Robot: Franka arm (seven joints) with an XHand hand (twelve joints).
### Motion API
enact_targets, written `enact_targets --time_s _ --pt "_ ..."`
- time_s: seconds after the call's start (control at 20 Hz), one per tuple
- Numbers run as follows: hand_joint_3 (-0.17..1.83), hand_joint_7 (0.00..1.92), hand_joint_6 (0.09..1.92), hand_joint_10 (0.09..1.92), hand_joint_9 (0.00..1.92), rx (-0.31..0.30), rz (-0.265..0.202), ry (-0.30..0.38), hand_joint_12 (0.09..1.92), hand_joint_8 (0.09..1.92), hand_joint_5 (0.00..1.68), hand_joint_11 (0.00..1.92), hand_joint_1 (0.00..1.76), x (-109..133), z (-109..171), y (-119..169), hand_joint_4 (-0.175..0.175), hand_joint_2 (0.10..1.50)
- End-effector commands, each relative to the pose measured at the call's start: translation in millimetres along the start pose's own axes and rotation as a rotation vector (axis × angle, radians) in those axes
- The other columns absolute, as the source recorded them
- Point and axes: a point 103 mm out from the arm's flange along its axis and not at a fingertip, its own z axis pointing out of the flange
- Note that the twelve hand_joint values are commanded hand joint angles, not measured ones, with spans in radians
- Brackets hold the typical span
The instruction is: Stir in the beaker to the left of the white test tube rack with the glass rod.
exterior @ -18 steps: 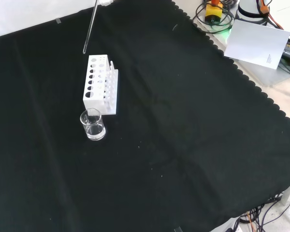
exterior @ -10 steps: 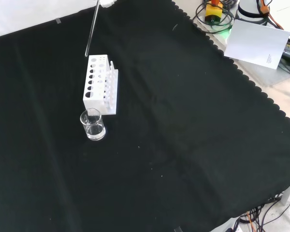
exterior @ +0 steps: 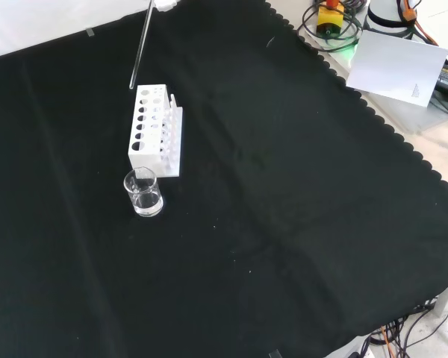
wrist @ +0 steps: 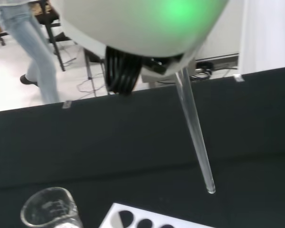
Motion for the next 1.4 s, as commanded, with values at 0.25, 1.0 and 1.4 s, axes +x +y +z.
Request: enact_targets --time_s 0.25,1.0,1.4 --pt "0.99 1.7 0.61 0.57 1.92 0.003 -0.153 0.043 0.71 0.82 1.39 1.37 1.23 64.1 5.2 34.8 -0.175 0.44" --pt "0.99 1.71 0.61 0.59 1.92 0.032 -0.232 0.025 0.71 0.82 1.4 1.38 1.23 120.9 21.6 59.6 -0.175 0.43" --pt "0.99 1.71 0.6 0.6 1.92 0.058 -0.271 0.042 0.71 0.82 1.4 1.38 1.23 138.2 37.9 72.8 -0.175 0.43"
